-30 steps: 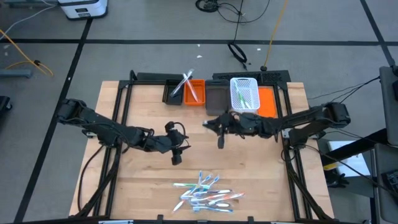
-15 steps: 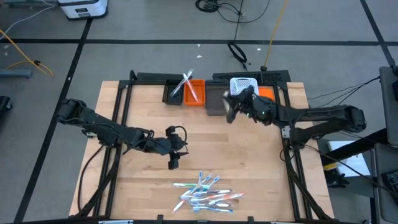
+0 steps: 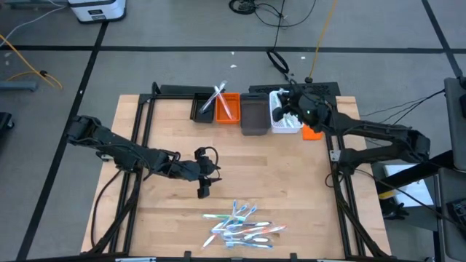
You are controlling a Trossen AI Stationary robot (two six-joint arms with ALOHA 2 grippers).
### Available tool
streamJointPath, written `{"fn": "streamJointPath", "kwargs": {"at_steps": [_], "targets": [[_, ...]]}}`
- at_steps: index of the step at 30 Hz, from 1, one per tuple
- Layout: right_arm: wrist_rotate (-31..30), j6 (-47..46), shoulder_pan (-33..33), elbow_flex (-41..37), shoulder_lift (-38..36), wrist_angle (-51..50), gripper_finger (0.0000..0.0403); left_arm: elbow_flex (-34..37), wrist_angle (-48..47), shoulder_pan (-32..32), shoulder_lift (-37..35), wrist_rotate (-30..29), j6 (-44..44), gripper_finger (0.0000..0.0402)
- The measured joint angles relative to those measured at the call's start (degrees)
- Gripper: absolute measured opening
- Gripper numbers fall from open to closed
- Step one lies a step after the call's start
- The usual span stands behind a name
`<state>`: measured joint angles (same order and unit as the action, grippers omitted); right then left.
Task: Pick & Place Toothbrushes
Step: Put the green toothbrush into the white bin
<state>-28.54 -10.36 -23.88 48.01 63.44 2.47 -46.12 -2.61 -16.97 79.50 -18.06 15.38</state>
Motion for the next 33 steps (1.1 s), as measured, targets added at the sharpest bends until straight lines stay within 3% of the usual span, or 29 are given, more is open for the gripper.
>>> {"fn": "streamJointPath", "kwargs": {"at_steps": [13, 17, 33], "targets": [[0.6, -6.5, -8.6, 0.0, 0.4, -10.4, 0.0013, 0.0, 0.5, 0.0, 0.0, 0.0, -0.1, 0.02], [5.2, -8.8, -11.0, 0.0, 0.5, -12.0, 0.0013, 0.0, 0.8, 0.0, 0.0, 0.0, -0.2, 0.02], [6.3, -10.2, -13.1, 0.0, 2.0, -17.6, 0.0013, 0.0, 1.0, 0.0, 0.0, 0.0, -0.2, 0.02]]}}
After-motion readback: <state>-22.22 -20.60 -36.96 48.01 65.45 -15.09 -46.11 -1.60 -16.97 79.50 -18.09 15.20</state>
